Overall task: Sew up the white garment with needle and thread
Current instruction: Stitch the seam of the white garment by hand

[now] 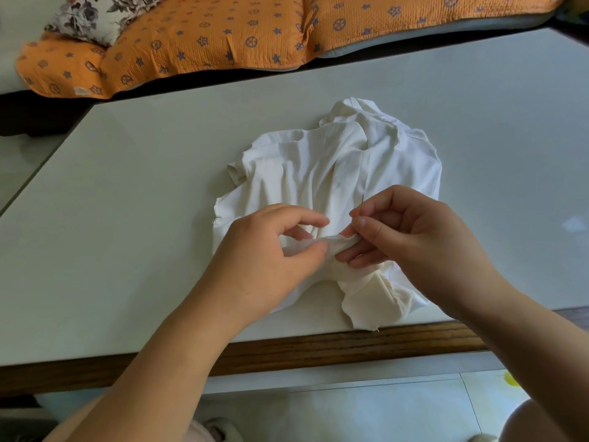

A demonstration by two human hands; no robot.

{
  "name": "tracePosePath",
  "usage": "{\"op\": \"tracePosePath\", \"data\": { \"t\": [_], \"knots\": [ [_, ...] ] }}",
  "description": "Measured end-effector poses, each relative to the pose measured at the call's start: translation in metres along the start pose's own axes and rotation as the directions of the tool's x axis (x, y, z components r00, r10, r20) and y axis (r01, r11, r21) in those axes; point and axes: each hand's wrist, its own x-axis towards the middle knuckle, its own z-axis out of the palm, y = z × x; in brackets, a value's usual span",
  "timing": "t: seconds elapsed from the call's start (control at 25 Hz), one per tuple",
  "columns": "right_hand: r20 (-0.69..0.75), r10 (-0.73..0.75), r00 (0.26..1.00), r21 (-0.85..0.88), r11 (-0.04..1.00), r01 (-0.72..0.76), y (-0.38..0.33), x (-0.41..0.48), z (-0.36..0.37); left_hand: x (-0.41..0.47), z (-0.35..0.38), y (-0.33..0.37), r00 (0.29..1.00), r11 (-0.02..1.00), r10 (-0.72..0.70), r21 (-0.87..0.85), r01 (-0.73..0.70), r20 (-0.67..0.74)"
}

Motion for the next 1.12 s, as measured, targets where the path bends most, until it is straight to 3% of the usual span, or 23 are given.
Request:
{"op": "tracePosePath", "data": {
  "t": [0.12, 0.28, 0.8, 1.12],
  "knots": [
    [0.0, 0.006, 1.0, 0.003, 1.0, -0.006, 0.0, 0.0, 0.001, 0.0, 0.006, -0.001, 0.996, 0.995, -0.026, -0.097, 0.034, 0.086],
    [-0.009, 0.025, 1.0, -0.023, 0.999, -0.025, -0.002, 0.0, 0.001, 0.002, 0.006, -0.003, 0.998, 0.991, -0.038, -0.128, 0.045, 0.056],
    [0.095, 0.072, 0.993, -0.413, 0.911, -0.026, -0.005, -0.002, -0.009, 0.004, -0.001, -0.006, 0.988, 0.963, -0.095, -0.24, 0.123, 0.123],
    [0.153, 0.086, 0.984, -0.475, 0.88, -0.004, -0.007, -0.002, -0.011, 0.005, -0.003, -0.009, 0.982, 0.954, -0.11, -0.26, 0.148, 0.154]
  ]
}}
